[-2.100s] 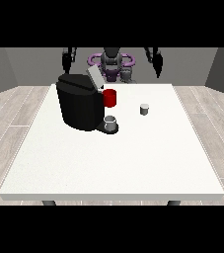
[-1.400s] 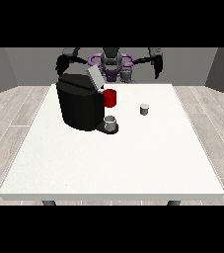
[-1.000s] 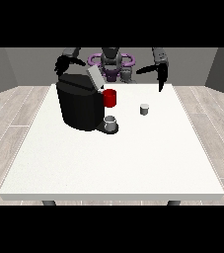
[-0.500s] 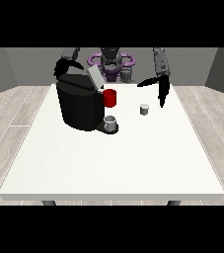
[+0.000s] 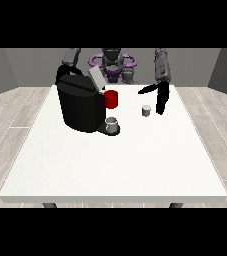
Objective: Insert the coffee pod into the coffee machine and close the lid
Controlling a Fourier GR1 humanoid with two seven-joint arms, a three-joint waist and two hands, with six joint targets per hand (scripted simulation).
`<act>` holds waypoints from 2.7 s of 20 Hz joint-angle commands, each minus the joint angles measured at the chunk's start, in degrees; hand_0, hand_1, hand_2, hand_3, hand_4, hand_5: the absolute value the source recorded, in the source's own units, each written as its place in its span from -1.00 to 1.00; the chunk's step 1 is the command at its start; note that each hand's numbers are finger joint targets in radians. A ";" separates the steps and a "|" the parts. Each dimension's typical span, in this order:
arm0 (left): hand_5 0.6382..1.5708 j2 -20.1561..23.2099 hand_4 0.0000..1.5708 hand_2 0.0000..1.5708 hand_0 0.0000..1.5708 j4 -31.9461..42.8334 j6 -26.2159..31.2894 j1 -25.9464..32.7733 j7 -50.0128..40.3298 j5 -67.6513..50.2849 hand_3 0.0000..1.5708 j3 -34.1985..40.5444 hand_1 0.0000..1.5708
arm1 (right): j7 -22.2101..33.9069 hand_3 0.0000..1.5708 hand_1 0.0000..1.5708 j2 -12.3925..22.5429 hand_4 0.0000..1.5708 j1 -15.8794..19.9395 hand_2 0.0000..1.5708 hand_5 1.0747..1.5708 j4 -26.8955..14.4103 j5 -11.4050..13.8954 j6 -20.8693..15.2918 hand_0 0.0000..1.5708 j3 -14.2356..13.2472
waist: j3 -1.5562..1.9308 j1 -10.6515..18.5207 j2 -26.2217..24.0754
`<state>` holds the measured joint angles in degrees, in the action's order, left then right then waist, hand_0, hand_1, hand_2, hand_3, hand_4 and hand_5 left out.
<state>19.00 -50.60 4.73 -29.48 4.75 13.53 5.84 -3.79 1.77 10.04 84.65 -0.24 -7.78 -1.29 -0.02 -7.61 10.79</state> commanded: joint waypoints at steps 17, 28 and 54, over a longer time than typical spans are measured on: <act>1.00 2.49 -1.00 0.00 -0.18 13.58 -9.51 -4.76 7.00 14.76 -0.33 -4.43 -0.18 | 1.51 -1.00 -1.00 -1.69 -0.45 3.65 -1.00 1.00 -2.61 3.28 -3.08 -1.00 2.08 | -0.01 -1.01 3.11; 1.00 2.45 -0.59 0.38 0.24 17.44 -18.67 -6.40 11.53 18.95 0.10 -3.33 0.24 | 1.47 -1.00 -1.00 0.59 -0.37 5.61 -1.00 1.00 -2.19 -0.09 -1.16 -1.00 -1.24 | -0.01 -1.48 4.37; 1.00 6.99 -0.30 0.71 0.62 13.70 1.67 -24.79 10.49 19.44 0.65 -3.09 0.62 | -2.05 -1.00 -1.00 -0.78 -0.42 4.63 -1.00 1.00 -9.96 -0.32 -2.02 -1.00 0.24 | 0.02 -2.51 -1.21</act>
<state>23.46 -36.37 3.37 -50.46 14.30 33.93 1.10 -4.30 1.77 13.53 74.91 -1.51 -9.07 -1.75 0.02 -9.22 7.87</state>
